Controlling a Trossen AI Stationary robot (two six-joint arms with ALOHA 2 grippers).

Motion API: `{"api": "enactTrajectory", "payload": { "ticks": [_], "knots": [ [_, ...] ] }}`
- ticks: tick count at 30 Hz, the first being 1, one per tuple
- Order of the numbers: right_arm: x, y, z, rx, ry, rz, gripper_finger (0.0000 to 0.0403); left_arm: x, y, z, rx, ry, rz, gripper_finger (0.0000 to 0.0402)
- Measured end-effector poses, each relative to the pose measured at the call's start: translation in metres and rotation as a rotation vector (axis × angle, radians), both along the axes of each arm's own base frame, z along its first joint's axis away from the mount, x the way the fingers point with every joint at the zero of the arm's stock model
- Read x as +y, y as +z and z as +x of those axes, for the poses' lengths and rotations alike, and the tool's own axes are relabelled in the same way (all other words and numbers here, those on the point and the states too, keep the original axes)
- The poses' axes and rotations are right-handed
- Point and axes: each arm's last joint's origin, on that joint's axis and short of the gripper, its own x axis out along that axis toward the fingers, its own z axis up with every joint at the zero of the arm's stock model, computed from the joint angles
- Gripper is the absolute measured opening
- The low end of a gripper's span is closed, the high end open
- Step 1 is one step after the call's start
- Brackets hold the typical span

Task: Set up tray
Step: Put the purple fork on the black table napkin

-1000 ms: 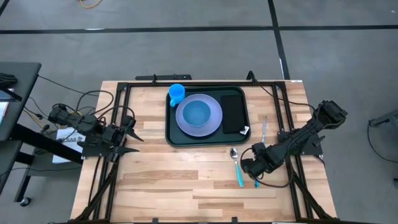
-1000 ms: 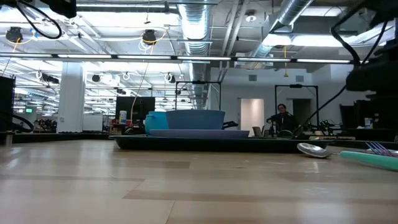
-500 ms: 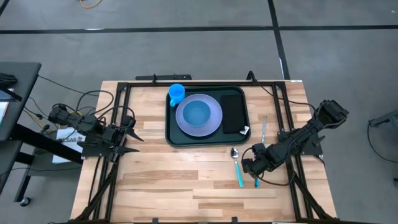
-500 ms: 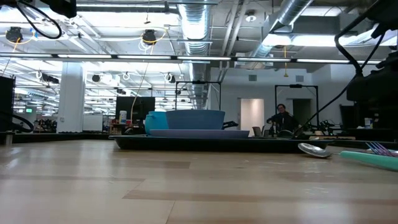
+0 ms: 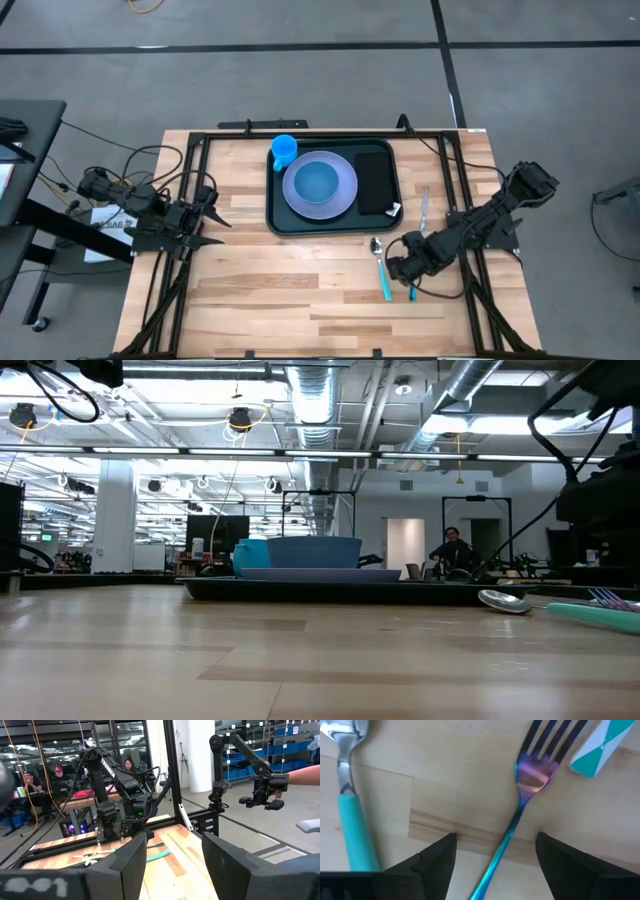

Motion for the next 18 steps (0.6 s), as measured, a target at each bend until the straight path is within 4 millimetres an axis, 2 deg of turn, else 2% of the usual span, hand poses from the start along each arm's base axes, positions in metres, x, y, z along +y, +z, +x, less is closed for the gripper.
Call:
{"api": "enactTrajectory", "payload": {
  "ticks": [8, 18],
  "knots": [
    [-0.009, 0.001, 0.008, -0.009, -0.047, 0.018, 0.026, 0.0, 0.0, 0.0, 0.0, 0.002, 0.0, 0.018],
    [-0.012, 0.001, 0.007, 0.034, -0.067, 0.053, 0.026, 0.0, 0.0, 0.0, -0.001, 0.004, 0.008, 0.018]
  ]
}}
